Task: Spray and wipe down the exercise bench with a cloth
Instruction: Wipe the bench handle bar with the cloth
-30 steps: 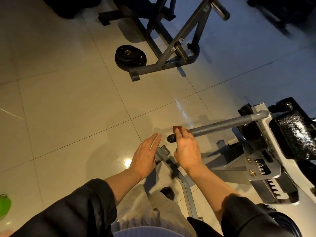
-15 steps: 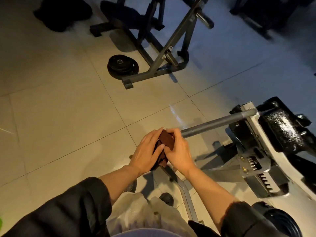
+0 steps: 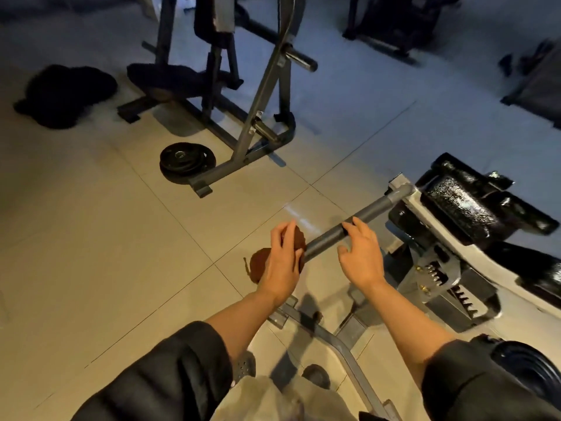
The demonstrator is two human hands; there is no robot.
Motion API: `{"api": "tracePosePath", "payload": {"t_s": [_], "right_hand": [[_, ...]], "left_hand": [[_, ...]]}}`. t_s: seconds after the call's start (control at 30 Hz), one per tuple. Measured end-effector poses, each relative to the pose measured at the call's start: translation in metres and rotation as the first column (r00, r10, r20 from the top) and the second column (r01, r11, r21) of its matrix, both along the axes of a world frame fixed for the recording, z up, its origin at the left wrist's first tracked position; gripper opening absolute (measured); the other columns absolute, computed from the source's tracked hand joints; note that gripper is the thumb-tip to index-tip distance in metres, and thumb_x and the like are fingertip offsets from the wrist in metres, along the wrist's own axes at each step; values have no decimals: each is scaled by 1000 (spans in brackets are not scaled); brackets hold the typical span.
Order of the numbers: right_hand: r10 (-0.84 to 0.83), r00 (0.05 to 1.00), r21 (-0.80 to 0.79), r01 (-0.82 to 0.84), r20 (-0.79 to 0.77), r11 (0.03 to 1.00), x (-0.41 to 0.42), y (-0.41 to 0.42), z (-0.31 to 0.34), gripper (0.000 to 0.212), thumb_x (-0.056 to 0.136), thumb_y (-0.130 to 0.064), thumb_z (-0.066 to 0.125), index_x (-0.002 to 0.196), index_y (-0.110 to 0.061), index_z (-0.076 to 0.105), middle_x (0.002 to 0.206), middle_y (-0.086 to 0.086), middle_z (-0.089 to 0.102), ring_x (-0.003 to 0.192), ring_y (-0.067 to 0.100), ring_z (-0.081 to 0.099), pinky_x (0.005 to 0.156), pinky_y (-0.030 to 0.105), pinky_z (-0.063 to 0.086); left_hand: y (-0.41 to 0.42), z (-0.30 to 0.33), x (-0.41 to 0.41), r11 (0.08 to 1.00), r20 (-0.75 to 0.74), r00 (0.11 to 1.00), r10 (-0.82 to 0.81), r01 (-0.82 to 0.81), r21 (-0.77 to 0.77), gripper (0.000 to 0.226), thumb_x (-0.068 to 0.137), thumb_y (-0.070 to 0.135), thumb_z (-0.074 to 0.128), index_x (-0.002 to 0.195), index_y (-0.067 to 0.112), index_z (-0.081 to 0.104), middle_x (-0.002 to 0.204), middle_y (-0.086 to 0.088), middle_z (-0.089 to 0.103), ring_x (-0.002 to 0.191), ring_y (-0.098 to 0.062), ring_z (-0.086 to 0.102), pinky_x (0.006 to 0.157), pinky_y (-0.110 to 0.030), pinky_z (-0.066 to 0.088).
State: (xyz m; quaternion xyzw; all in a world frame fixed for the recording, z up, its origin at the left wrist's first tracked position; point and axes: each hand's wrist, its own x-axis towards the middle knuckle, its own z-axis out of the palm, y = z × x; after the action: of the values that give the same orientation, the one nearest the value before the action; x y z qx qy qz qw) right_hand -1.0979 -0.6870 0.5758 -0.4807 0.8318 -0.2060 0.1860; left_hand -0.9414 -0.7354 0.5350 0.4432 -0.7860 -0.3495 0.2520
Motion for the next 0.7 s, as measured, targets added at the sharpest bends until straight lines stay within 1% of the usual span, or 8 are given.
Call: {"api": "tracePosePath", "payload": {"t_s": [0.07, 0.13, 0.2, 0.3, 0.4, 0.53, 0.6, 0.7], "right_hand": [[110, 985, 113, -96, -130, 989, -8, 3, -5, 62, 93, -10, 55, 150, -15, 32, 161, 3, 19, 142, 24, 23, 115, 36, 25], [201, 954, 190, -159, -225, 969, -12, 5, -6, 67, 93, -17, 56, 153, -18, 24, 162, 0, 13, 141, 23, 23, 114, 38, 26], [250, 924, 235, -185, -289, 954, -12, 9, -9, 70, 94, -22, 55, 154, -20, 20, 163, -1, 10, 143, 24, 20, 117, 39, 21], [254, 904, 233, -180, -344, 956, -12, 13, -17, 74, 93, -22, 56, 155, -20, 16, 163, 0, 6, 146, 26, 15, 120, 40, 13], [249, 903, 215, -182, -350, 960, -11, 14, -21, 75, 93, -20, 56, 155, -19, 15, 163, 0, 6, 147, 26, 15, 122, 41, 12], [248, 906, 215, -181, -342, 960, -10, 14, -22, 74, 93, -19, 56, 155, -18, 15, 164, 0, 5, 146, 26, 14, 121, 40, 13], [253, 906, 213, -188, -338, 959, -11, 14, -22, 73, 92, -18, 57, 154, -18, 18, 163, 0, 7, 146, 26, 15, 121, 40, 14], [269, 909, 185, -218, -320, 958, -19, 13, -21, 66, 88, -17, 61, 148, -19, 36, 159, -1, 25, 142, 26, 26, 119, 40, 19]], "left_hand": [[1, -10, -11, 987, 174, 974, -146, 156, -48, 62, 99, 6, 46, 153, 13, 16, 157, -6, 14, 141, -22, 25, 117, -32, 25], [-4, -21, -11, 966, 369, 909, -192, 241, -92, 63, 100, 12, 46, 154, 15, 15, 158, -7, 19, 148, -30, 8, 121, -43, 14], [-9, -30, 1, 969, 428, 885, -183, 235, -72, 60, 101, 25, 45, 153, 19, 15, 156, -6, 25, 146, -29, 16, 120, -41, 17], [-7, -39, 24, 972, 366, 905, -217, 237, -9, 57, 101, 32, 45, 151, 19, 21, 152, -5, 30, 131, -24, 37, 107, -35, 37], [1, -39, 32, 978, 327, 922, -205, 208, 28, 55, 99, 21, 49, 149, 19, 25, 150, -3, 29, 120, -21, 46, 98, -31, 46], [-11, -23, 0, 981, 308, 937, -165, 189, -47, 56, 89, 7, 62, 139, 15, 39, 138, -4, 43, 114, -22, 52, 90, -30, 48], [-23, -8, -32, 973, 206, 953, -220, 230, -26, 46, 92, 6, 58, 135, 14, 43, 132, -7, 46, 108, -24, 55, 86, -31, 48], [-31, 8, -79, 958, 54, 957, -285, 282, 54, 34, 101, 12, 44, 134, 13, 43, 132, -8, 45, 109, -26, 54, 87, -31, 43]]}}
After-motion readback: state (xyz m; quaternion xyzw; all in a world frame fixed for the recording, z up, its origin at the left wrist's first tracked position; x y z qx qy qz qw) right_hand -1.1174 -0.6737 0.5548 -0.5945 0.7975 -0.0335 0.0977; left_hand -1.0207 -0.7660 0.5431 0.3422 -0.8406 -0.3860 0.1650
